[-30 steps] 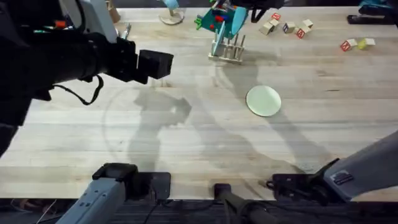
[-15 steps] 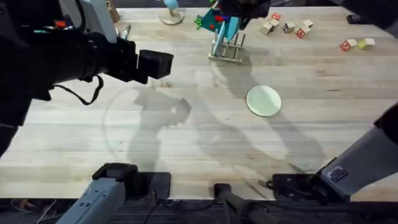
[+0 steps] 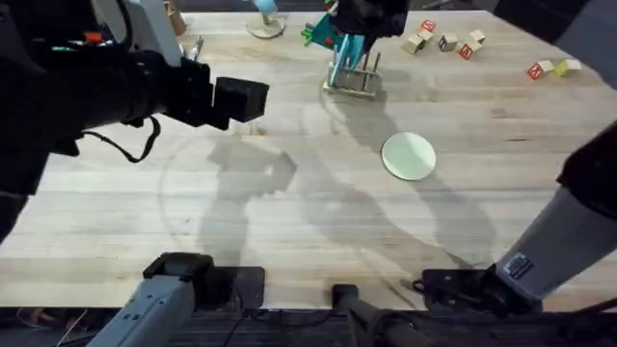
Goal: Pick up the plates from the table one by one and place each into a slot on the dish rack.
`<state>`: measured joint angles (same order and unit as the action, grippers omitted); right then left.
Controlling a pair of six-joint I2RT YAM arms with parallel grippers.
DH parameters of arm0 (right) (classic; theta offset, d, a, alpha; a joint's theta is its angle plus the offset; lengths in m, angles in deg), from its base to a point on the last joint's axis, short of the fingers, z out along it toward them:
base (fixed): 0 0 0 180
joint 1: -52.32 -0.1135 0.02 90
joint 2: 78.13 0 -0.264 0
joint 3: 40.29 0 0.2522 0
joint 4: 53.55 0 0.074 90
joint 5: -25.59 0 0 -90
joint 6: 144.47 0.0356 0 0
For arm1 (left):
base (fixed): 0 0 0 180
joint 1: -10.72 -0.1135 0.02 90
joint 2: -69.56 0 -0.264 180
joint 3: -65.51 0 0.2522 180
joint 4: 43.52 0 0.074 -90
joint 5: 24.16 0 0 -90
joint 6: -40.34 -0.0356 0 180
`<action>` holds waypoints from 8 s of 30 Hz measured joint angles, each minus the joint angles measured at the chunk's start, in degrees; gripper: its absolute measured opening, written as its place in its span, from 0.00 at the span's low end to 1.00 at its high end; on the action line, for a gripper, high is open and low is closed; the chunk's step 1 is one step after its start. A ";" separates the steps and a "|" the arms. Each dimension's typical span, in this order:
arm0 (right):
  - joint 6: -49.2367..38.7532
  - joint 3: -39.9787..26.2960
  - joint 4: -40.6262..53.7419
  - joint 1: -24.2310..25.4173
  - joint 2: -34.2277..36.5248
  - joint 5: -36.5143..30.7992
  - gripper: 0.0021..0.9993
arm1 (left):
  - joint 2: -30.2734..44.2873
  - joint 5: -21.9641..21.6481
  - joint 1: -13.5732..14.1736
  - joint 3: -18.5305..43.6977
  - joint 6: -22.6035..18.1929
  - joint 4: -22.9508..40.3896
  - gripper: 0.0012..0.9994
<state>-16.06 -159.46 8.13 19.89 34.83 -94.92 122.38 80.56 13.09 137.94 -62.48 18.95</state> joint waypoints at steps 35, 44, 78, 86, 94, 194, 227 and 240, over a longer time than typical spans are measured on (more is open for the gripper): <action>0.39 0.00 0.11 0.11 4.07 -0.15 0.32 | 0.00 -1.11 0.00 0.00 0.02 0.00 0.99; 0.37 -0.02 1.59 0.09 1.26 -0.13 0.50 | 0.02 -1.11 0.00 0.00 0.02 0.09 0.99; -18.17 -0.50 31.79 20.14 -26.14 13.89 0.99 | 0.00 -1.27 4.20 0.00 12.49 4.00 1.00; -23.67 6.31 31.34 27.11 -27.75 20.34 0.99 | 0.00 -1.27 6.15 0.00 15.05 3.89 1.00; -28.18 17.62 26.38 32.28 -33.92 27.08 0.99 | 1.14 -2.28 8.27 0.00 17.46 2.94 1.00; -38.46 22.38 28.05 40.22 -39.07 37.84 0.99 | 51.80 17.13 37.99 -10.21 59.80 -59.49 0.04; -41.85 28.55 25.75 46.99 -39.07 44.94 1.00 | 54.44 20.02 37.99 -9.81 59.82 -61.57 0.04; -52.07 42.92 18.72 62.67 -39.07 65.14 0.99 | 54.45 20.02 37.99 -9.81 59.82 -61.57 0.04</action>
<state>-68.13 -116.53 26.85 82.56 -4.24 -29.77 176.82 100.58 51.08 128.13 -2.66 -42.62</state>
